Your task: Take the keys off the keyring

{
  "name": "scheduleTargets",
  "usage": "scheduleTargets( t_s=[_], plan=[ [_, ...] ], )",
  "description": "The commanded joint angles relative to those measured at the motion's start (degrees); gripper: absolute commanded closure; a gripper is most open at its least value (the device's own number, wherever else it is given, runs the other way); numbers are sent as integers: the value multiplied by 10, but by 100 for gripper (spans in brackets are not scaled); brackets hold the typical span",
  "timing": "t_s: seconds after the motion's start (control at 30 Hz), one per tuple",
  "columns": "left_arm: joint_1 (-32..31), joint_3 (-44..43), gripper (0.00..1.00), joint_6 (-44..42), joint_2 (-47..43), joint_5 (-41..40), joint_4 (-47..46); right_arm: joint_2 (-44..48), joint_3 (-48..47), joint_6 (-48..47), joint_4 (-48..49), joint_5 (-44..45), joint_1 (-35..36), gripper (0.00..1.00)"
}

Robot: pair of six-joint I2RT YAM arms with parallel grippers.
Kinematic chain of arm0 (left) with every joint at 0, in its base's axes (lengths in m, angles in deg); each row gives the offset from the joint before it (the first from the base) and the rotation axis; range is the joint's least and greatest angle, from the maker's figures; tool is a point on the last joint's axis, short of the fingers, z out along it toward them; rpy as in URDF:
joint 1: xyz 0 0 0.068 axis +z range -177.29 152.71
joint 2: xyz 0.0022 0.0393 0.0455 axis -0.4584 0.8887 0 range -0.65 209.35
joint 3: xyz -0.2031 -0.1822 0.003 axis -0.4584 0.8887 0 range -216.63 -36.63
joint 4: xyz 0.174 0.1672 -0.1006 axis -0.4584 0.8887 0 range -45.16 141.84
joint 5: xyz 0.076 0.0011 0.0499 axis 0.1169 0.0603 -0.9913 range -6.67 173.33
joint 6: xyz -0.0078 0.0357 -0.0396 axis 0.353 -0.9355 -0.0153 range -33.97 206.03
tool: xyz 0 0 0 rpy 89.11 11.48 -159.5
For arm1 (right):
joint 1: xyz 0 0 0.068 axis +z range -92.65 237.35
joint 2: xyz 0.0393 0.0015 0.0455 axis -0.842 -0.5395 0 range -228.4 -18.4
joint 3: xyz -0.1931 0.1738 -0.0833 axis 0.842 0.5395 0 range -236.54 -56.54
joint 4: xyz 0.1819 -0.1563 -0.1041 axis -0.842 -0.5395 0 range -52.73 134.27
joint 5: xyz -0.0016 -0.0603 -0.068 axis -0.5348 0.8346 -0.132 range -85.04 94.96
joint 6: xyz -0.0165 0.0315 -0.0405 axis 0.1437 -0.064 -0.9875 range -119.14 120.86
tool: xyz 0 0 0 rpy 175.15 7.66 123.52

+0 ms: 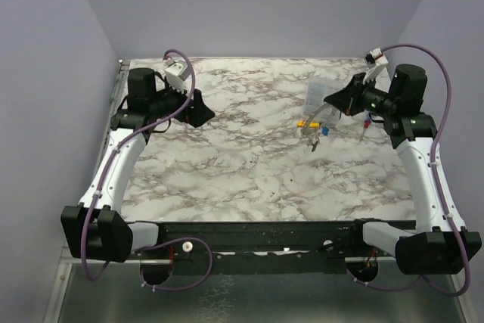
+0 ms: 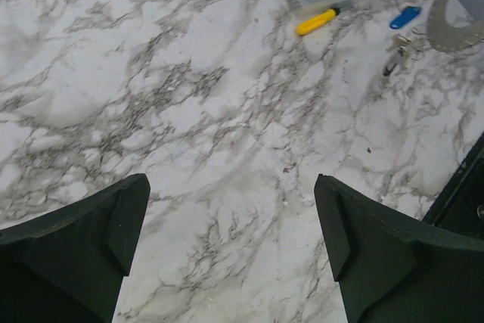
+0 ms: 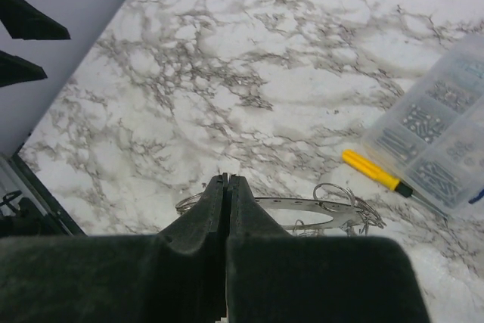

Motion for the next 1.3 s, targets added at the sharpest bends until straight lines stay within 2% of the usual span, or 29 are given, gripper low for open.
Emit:
scheduleTargets(
  t_s=[0.0, 0.2, 0.3, 0.4, 0.57, 0.73, 0.83, 1.0, 1.17, 1.27],
  plan=[
    [-68, 6, 1, 34, -38, 30, -93, 9, -28, 53, 59, -6, 38, 99],
    [-175, 22, 1, 74, -27, -22, -201, 2, -13, 93, 115, -14, 70, 99],
    [-248, 17, 1, 60, 1, -46, -208, -22, -25, 90, 113, -7, 97, 99],
    [-273, 11, 2, 52, 32, -48, -210, -35, -24, 93, 133, 6, 118, 99],
    [-342, 26, 3, -34, 38, -103, -218, -54, -26, 106, 158, 12, 149, 99],
    [-367, 23, 12, -26, 80, -145, -233, -59, -22, 119, 181, 9, 164, 99],
    [-367, 11, 21, -34, 101, -150, -236, -56, -18, 123, 192, 10, 168, 99],
    [-367, -7, 41, -31, 121, -156, -243, -49, -3, 140, 212, -2, 171, 99],
    [-366, -13, 71, -19, 127, -136, -246, -34, 11, 138, 212, -9, 171, 99],
    [-362, -13, 79, -5, 125, -119, -247, -28, 19, 139, 211, -11, 171, 99]
  ],
)
